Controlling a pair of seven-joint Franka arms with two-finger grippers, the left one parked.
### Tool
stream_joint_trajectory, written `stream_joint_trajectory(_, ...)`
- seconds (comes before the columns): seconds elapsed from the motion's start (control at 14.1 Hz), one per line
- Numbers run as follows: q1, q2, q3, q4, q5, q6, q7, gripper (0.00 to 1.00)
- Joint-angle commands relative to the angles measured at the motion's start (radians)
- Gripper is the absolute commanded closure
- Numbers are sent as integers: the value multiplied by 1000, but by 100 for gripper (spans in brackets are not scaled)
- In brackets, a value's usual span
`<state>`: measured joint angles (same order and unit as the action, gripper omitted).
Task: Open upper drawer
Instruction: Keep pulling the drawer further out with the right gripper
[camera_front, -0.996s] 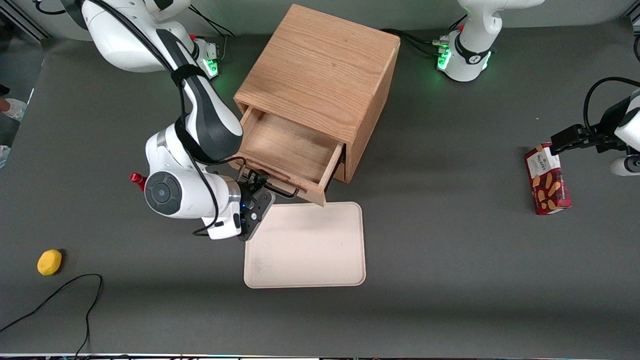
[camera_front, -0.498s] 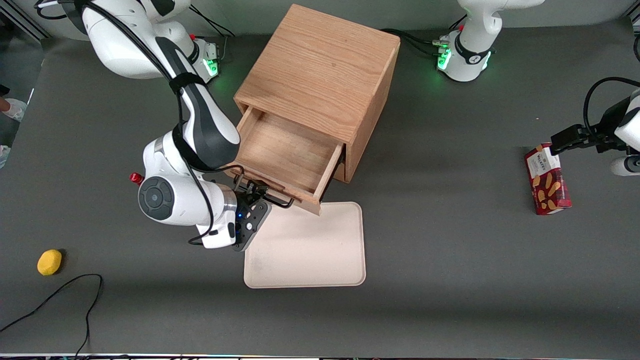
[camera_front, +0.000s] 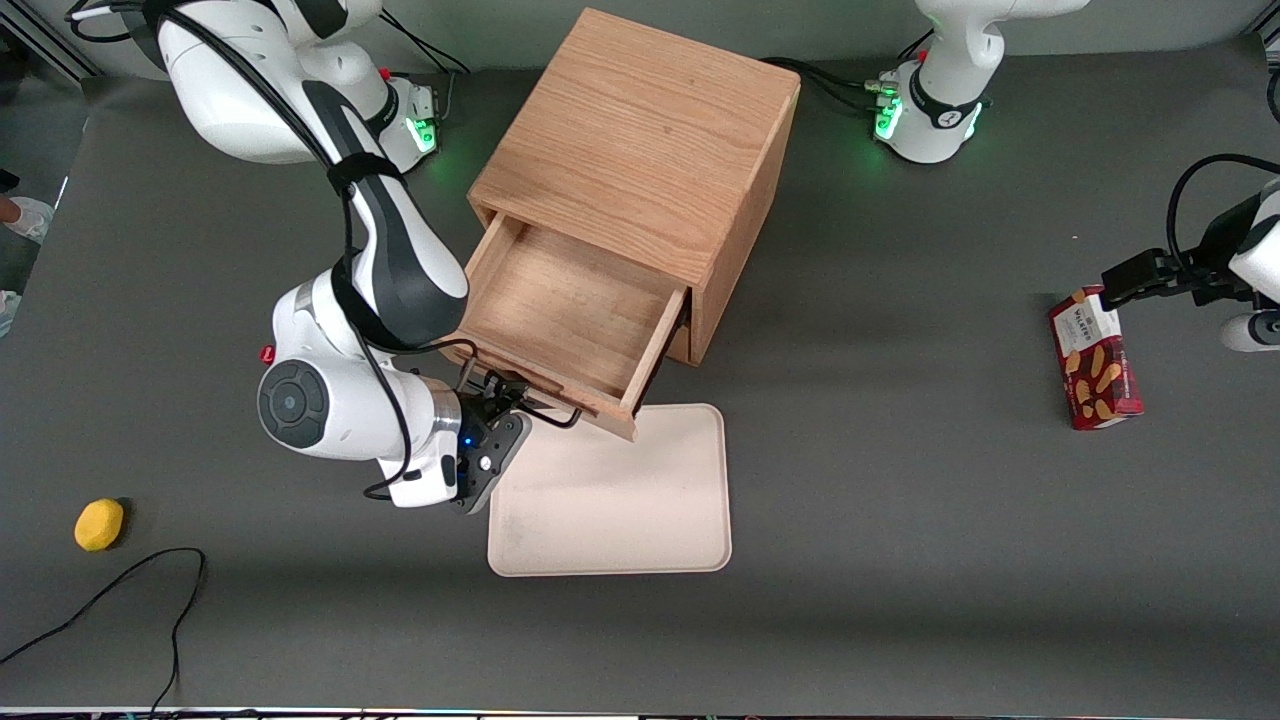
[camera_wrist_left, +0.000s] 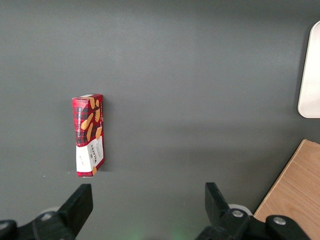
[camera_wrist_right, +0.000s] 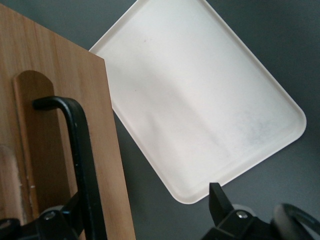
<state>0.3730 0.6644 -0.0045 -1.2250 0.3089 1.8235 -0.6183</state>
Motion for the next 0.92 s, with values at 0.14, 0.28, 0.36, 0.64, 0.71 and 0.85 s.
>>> stream_joint_trajectory(0.14,-28,41,4,67,-11,0,-23,0)
stream_joint_trajectory(0.28,-29,41,4,67,-11,11,-23,0)
stream_joint_trajectory(0.36,-31,47,4,68,-11,11,-23,0)
stream_joint_trajectory(0.64,-46,63,4,99,-11,13,-29,0)
stream_joint_trajectory(0.71,-46,67,4,102,-11,13,-29,0)
stream_joint_trajectory(0.85,-48,70,4,108,-11,23,-31,0)
